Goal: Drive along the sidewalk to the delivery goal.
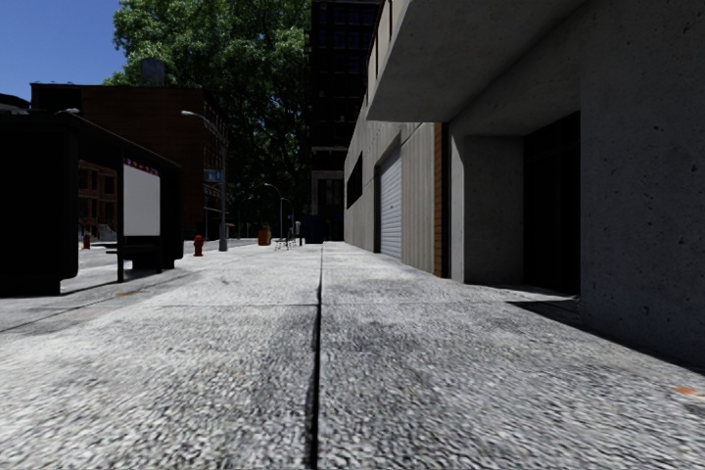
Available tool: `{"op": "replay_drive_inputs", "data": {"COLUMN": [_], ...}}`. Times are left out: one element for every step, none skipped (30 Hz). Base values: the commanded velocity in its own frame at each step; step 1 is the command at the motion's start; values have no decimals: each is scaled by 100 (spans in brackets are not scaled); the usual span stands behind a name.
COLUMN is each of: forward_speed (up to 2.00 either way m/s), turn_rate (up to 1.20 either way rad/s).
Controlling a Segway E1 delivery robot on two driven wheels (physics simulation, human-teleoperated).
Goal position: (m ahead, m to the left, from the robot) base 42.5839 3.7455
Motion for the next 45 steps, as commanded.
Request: {"op": "replay_drive_inputs", "data": {"forward_speed": [200, 200, 200, 200, 200, 200, 200, 200, 200, 200, 200, 200, 200, 200, 200, 200, 200, 200, 200, 200, 200, 200, 200, 200, 200, 200, 200, 200, 200, 200, 200, 200, 200, 200, 200, 200, 200, 200, 200, 200, 200, 200, 200, 200, 200], "turn_rate": [0, 0, 0, 0, 0, 0, 0, 0, 0, 0, 0, 0, 0, 0, 0, 0, 0, 0, 0, 0, 0, 0, 0, 0, 0, 0, 0, 0, 0, 0, 0, 0, 0, 0, 0, 0, 0, 0, 0, 0, 0, 0, 0, 0, 0]}}
